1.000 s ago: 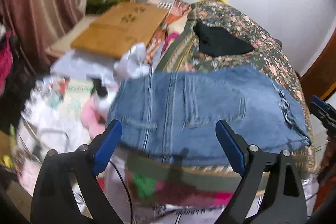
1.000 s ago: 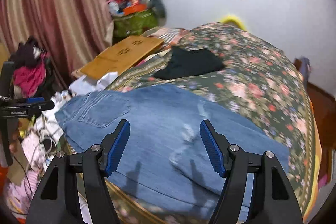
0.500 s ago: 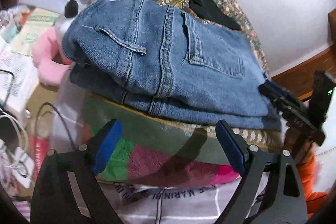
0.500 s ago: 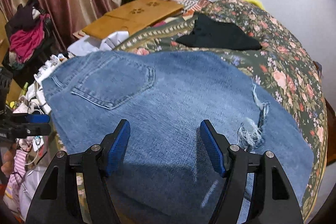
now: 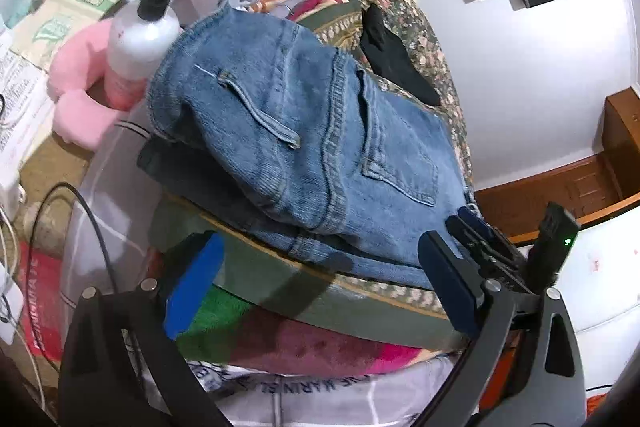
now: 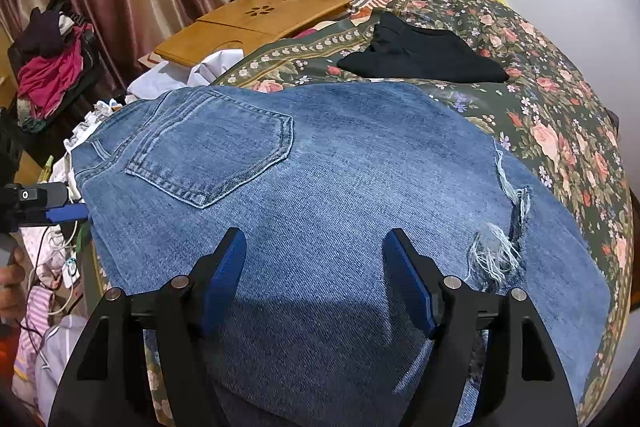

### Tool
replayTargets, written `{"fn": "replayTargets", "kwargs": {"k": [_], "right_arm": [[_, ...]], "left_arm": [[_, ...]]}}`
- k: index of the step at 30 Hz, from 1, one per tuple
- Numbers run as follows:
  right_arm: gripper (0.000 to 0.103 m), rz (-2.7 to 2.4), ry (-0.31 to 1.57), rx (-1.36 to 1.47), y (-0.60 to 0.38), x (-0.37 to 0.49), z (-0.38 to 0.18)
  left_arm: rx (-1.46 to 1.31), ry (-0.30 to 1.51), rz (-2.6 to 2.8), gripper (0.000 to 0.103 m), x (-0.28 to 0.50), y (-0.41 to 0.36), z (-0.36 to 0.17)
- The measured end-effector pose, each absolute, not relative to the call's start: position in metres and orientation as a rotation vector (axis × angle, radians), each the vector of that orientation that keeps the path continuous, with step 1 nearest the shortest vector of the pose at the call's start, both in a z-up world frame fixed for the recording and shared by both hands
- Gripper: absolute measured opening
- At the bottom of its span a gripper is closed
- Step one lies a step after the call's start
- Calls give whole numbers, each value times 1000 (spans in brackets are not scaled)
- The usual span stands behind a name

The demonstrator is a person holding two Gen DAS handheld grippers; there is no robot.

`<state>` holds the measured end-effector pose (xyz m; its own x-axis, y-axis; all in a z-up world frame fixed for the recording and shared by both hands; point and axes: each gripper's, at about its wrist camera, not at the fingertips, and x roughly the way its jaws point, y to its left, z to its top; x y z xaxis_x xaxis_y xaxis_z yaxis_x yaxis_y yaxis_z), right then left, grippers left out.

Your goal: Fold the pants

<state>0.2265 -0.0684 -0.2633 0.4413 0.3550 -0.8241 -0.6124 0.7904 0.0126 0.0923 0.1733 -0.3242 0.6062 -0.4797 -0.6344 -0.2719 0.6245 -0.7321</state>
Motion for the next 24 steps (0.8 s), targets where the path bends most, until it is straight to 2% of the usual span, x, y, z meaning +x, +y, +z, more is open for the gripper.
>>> {"fn": "replayTargets", "kwargs": {"k": [7, 12, 15, 17, 18, 20, 24], "right_arm": [[71, 616, 932, -303, -68, 227, -264], [71, 617, 931, -303, -68, 227, -265], [71, 618, 928, -301, -68, 227, -265], [71, 620, 927, -300, -68, 227, -265], [71, 620, 927, -300, -68, 227, -265], [71, 621, 926, -300, -68, 227, -265], [71, 625, 924, -298, -68, 227, -265]], "left_arm": [[-933, 938, -121, 98, 109, 166, -336], [-1067, 881, -116, 97, 113, 183, -348], [-1085, 874, -66, 85, 116, 191, -350], [-1066, 882, -29, 70, 121, 194, -348], [-1044, 888, -23, 68, 124, 194, -347], [-959, 902, -6, 51, 132, 192, -341], [-818, 907, 33, 38, 145, 185, -324]]}}
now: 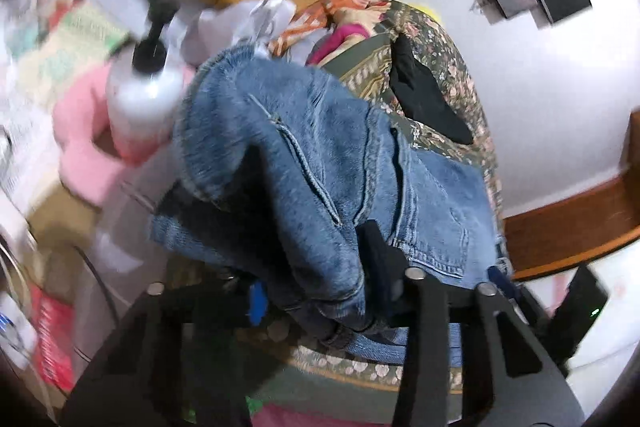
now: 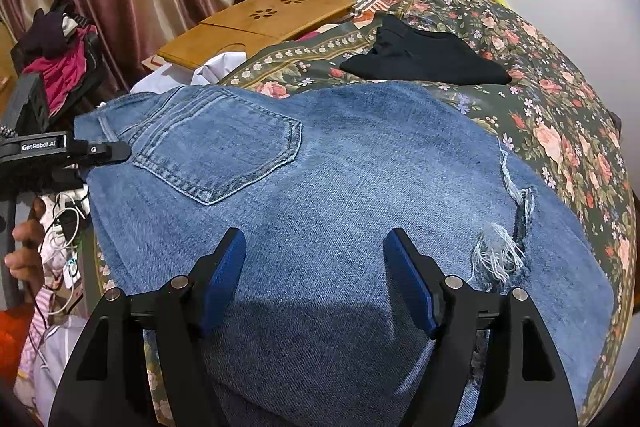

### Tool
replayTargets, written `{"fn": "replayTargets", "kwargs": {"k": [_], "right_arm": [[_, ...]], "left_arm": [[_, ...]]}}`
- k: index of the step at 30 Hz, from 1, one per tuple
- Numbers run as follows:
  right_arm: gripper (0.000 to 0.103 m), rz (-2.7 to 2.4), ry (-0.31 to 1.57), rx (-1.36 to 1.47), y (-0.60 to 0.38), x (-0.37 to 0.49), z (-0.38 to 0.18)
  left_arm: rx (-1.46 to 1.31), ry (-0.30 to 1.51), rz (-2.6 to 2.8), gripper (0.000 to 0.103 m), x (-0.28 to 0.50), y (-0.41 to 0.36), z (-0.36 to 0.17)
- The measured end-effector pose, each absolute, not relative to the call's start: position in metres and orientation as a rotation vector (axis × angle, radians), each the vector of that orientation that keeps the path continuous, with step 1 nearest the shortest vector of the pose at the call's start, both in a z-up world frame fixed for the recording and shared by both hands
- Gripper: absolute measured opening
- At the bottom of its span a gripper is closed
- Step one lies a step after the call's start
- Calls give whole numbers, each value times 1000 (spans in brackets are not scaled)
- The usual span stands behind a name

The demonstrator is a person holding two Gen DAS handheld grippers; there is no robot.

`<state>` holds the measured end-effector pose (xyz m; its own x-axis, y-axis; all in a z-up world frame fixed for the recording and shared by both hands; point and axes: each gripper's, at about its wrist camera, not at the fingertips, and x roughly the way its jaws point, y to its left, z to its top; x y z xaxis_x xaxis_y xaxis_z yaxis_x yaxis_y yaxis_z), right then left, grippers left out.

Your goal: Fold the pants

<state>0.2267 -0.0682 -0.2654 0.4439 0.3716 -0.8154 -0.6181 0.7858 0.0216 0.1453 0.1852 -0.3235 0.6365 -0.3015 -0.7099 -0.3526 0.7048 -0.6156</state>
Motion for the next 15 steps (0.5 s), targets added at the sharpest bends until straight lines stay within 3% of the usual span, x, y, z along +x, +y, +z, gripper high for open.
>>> {"fn": "replayTargets", "kwargs": {"k": [4, 15], "right_arm": [[69, 636, 921, -288, -71, 224, -261], [68, 550, 796, -172, -151, 213, -199]], "left_arm": [[-602, 872, 70, 31, 151, 165, -288], [-272, 668, 9, 28, 173, 97, -163]]}}
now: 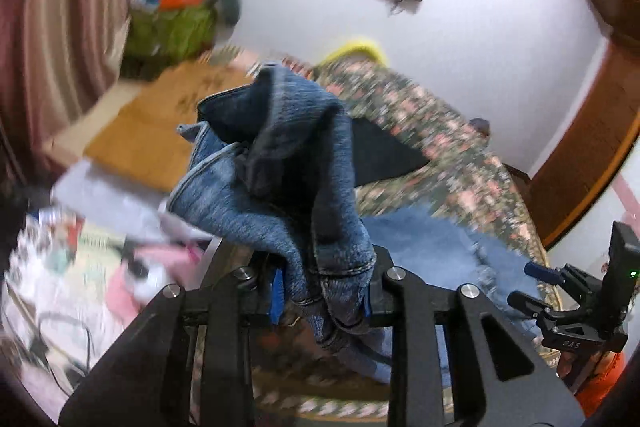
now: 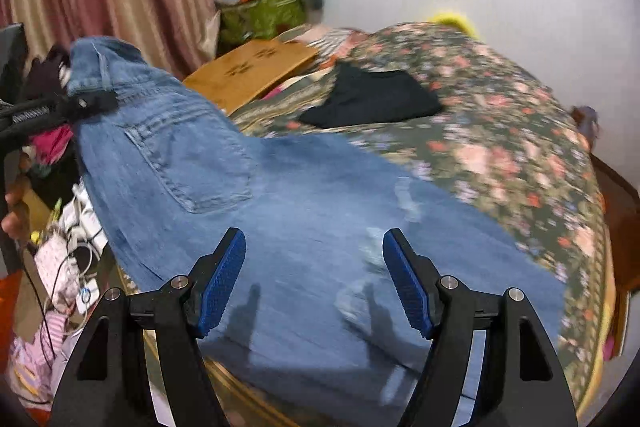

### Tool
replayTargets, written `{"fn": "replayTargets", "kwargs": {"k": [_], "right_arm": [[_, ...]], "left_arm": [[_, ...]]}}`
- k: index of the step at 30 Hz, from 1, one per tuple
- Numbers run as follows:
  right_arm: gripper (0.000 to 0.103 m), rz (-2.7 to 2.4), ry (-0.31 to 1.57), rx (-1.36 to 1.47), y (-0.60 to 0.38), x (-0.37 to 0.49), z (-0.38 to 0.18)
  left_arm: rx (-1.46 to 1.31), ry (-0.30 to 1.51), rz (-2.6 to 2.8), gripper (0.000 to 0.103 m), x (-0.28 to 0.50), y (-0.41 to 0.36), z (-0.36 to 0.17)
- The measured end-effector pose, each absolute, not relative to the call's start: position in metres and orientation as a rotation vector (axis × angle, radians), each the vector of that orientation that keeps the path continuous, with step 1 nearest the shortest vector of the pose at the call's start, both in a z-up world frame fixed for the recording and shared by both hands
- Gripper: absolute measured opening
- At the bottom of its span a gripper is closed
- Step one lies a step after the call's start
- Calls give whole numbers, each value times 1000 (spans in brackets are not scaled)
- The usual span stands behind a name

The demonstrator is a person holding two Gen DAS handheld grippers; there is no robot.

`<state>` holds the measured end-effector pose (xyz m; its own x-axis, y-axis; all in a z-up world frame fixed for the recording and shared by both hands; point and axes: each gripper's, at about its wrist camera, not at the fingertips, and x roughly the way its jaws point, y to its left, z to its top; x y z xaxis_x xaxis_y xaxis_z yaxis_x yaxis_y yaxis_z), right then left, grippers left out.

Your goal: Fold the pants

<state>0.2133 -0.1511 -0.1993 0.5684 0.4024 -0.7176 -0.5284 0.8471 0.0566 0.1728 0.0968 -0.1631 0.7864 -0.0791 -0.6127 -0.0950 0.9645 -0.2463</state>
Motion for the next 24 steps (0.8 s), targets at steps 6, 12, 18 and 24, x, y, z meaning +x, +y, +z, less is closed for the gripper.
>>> {"fn": "replayTargets", "kwargs": {"k": [6, 12, 18, 24], "right_arm": [[68, 411, 754, -119, -224, 201, -185], [68, 288, 783, -39, -295, 193, -202], [68, 144, 852, 103, -363, 192, -239], [68, 108, 964, 166, -385, 191, -283]], "left_arm": [[-169, 580, -65, 26, 189, 36, -113], [-89, 559, -162, 26, 204, -34, -86], [-61, 557, -274, 24, 224, -102, -75], [-33, 597, -398, 23, 240, -171, -88]]}}
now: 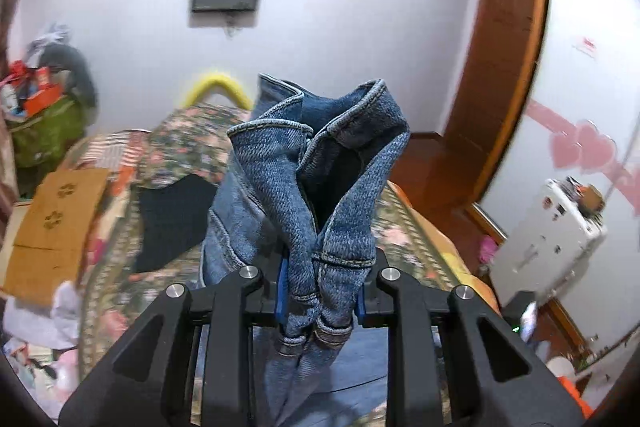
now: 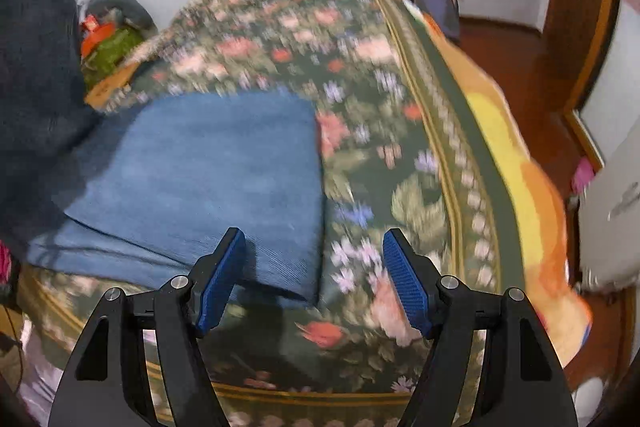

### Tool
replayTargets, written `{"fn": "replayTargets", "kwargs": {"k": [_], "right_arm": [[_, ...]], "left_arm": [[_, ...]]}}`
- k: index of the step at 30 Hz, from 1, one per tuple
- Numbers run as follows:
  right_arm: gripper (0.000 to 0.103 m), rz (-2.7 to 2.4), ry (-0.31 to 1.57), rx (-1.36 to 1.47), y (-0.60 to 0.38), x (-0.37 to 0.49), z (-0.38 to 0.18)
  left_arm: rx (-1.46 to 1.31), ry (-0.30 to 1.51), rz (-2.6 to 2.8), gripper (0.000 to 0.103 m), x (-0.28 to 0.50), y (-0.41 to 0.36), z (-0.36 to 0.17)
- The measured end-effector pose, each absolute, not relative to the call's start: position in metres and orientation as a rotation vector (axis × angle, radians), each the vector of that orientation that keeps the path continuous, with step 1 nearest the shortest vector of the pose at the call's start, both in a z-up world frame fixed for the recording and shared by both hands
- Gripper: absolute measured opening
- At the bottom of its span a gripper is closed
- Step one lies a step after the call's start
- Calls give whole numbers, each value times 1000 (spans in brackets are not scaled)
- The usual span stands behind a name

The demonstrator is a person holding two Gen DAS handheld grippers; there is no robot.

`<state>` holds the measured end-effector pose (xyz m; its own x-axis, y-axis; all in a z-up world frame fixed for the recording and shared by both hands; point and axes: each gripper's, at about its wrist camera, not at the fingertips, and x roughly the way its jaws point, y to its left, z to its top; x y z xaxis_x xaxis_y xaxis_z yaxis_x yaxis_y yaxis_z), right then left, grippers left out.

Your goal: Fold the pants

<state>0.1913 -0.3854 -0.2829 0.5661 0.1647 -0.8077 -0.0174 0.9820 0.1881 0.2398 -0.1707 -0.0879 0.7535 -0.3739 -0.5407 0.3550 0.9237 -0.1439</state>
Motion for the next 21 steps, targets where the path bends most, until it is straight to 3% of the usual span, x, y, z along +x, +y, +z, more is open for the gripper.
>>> {"fn": "replayTargets", "kwargs": {"k": [11, 19, 21], "right_arm": [[68, 167, 959, 244, -397, 185, -291], [68, 165, 961, 256, -399, 179, -289], [68, 163, 965, 256, -400, 176, -287]], "left_arm": [[102, 839, -563, 22, 259, -300, -190], [196, 1001, -586, 23, 240, -329, -255], [210, 1012, -576, 27, 238, -330, -259]]}}
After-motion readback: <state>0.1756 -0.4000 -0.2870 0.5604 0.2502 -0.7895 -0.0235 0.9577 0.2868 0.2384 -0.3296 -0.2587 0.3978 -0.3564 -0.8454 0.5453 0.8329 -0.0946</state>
